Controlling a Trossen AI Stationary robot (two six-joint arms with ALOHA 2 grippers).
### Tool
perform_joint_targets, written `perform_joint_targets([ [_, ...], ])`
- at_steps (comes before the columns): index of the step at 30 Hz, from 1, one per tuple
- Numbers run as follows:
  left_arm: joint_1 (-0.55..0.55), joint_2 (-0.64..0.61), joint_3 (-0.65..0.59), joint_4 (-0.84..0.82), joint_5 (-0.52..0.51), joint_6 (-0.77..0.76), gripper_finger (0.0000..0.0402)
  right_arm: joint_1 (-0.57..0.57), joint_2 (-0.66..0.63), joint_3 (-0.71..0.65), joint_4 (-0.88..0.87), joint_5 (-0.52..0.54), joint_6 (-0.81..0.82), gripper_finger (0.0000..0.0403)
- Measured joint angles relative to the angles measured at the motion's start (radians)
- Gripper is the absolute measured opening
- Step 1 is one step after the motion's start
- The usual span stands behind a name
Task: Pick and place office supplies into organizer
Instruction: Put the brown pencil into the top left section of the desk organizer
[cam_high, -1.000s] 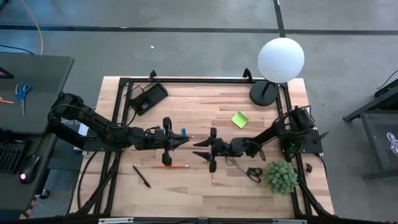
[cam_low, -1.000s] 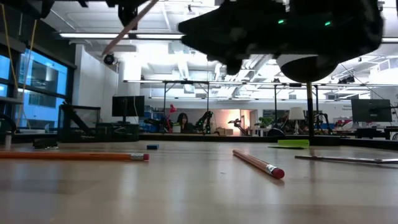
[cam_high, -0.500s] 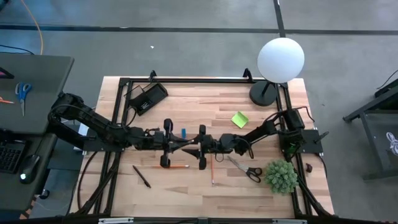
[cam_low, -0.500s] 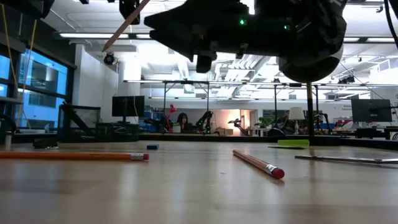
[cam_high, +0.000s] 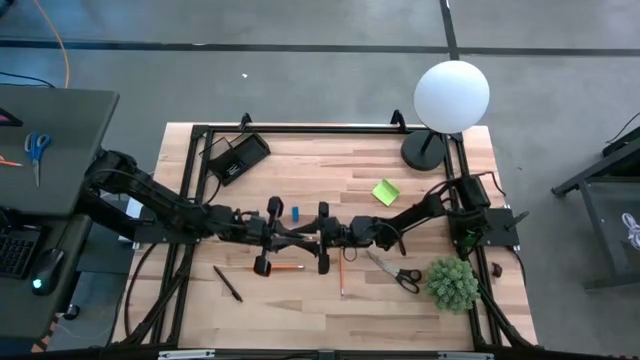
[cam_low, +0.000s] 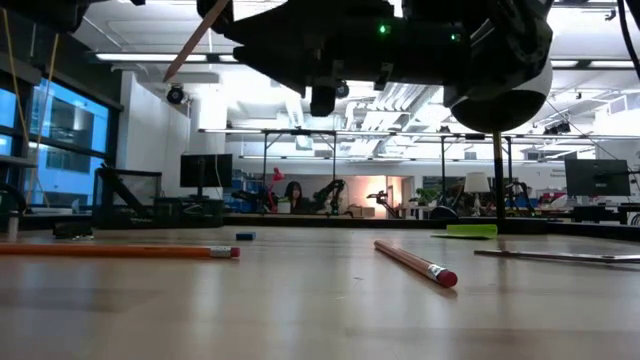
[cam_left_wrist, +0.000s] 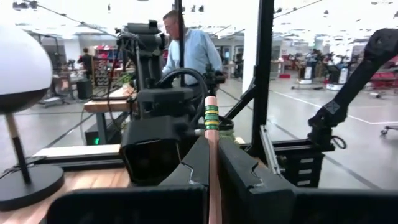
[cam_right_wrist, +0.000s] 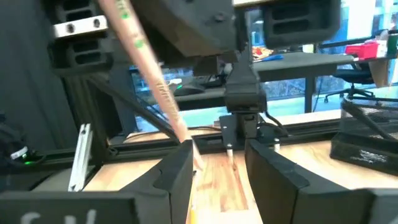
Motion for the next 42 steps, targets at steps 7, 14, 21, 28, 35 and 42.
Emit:
perform_joint_targets([
  [7, 0.000, 0.062, 0.000, 0.094, 0.001, -0.003, 0.0000, 0.036, 0.000, 0.000, -0.008, 0.010, -0.078, 0.0137],
  [14, 0.000, 0.071, 0.000, 0.121, 0.001, -0.003, 0.0000, 0.041, 0.000, 0.000, -0.013, 0.023, -0.086, 0.0137],
  [21, 0.000, 0.071, 0.000, 0.121, 0.001, -0.003, 0.0000, 0.040, 0.000, -0.001, -0.013, 0.014, -0.086, 0.0137],
  [28, 0.000, 0.071, 0.000, 0.093, 0.001, -0.003, 0.0000, 0.040, 0.000, -0.001, 0.052, 0.023, -0.134, 0.0137],
  [35, 0.000, 0.071, 0.000, 0.080, 0.000, -0.002, 0.0000, 0.037, 0.000, -0.001, 0.065, 0.032, -0.138, 0.0137],
  [42, 0.000, 0.071, 0.000, 0.045, -0.012, -0.001, 0.0000, 0.037, 0.000, -0.001, 0.072, 0.032, -0.156, 0.0117],
])
